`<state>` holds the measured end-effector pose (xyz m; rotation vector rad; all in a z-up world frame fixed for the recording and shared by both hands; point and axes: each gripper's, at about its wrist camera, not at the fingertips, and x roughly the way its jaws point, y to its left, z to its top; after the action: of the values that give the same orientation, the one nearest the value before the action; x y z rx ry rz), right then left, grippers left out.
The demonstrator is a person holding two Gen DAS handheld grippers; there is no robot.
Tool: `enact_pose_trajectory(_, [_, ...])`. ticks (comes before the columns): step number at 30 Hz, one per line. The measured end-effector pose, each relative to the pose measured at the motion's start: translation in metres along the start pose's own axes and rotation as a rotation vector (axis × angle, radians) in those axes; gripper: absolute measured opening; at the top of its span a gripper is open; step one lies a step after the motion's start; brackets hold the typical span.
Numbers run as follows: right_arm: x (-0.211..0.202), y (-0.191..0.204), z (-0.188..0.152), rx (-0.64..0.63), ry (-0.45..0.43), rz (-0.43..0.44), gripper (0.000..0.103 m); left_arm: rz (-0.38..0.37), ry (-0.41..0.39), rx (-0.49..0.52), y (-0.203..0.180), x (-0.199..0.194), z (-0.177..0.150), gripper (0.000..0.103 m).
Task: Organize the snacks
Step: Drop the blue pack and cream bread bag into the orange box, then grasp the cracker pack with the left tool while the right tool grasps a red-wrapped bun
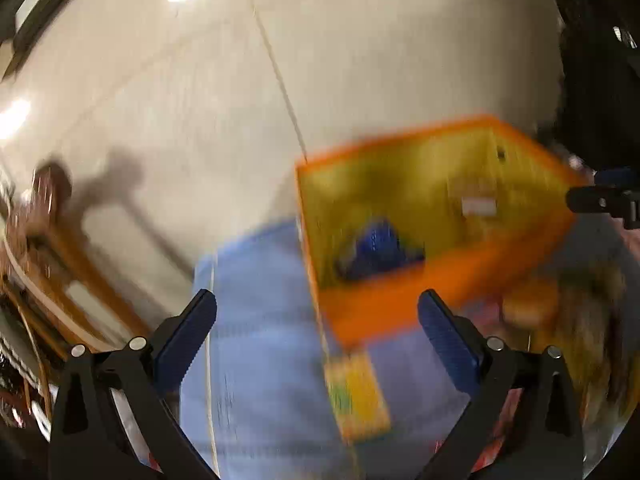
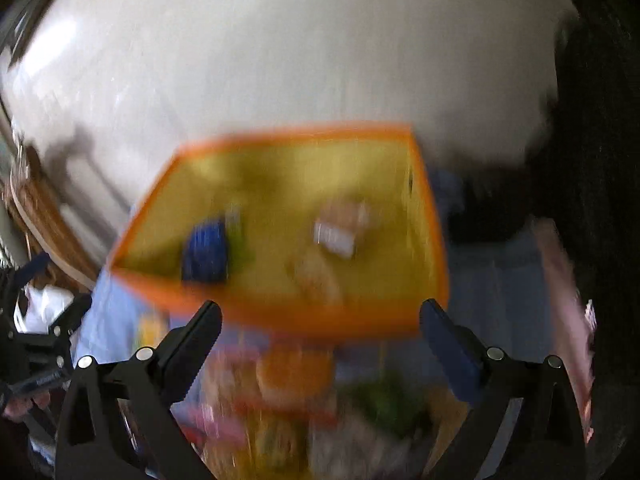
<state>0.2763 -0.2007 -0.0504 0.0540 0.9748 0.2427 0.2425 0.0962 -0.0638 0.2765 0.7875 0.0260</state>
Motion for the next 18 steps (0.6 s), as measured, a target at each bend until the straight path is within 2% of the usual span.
enact_pose_trajectory(3, [0.022,0.008,-0.039,-0.005,0.059,-0.024,0.099,-0.049,0.077,-0.008,-0.002,0.014,-0.042,0.099])
enact_pose_trajectory(5, [0.044,0.012,-0.050,0.003,0.131,-0.017,0.099,-0.026,0.165,-0.014,-0.003,0.036,-0.064,0.099])
enact_pose_trajectory(7, [0.060,0.011,-0.053,0.034,0.140,0.008,0.099,-0.060,0.218,-0.050,-0.001,0.055,-0.070,0.099])
enact_pose_trajectory(9, [0.075,0.009,-0.050,0.055,0.139,-0.018,0.099,-0.090,0.214,-0.072,0.000,0.065,-0.068,0.099])
enact_pose_trajectory(11, [0.084,0.006,-0.048,0.076,0.138,-0.007,0.099,-0.094,0.225,-0.094,0.000,0.080,-0.061,0.099])
enact_pose_trajectory(14, [0.092,0.006,-0.048,0.081,0.160,0.007,0.099,-0.086,0.345,-0.089,-0.008,0.113,-0.071,0.099])
enact_pose_trajectory(15, [0.093,0.007,-0.051,0.074,0.175,0.026,0.097,-0.103,0.331,-0.127,-0.004,0.113,-0.073,0.099])
enact_pose_trajectory(16, [0.094,0.008,-0.054,0.064,0.193,0.031,0.085,-0.123,0.334,-0.196,0.004,0.113,-0.076,0.099])
enact_pose_trajectory(17, [0.094,0.012,-0.057,0.032,0.207,0.023,0.079,-0.147,0.372,-0.228,0.008,0.117,-0.080,0.096])
enact_pose_trajectory(18, [0.093,0.016,-0.059,-0.003,0.213,0.011,0.063,-0.153,0.356,-0.241,0.010,0.114,-0.080,0.091])
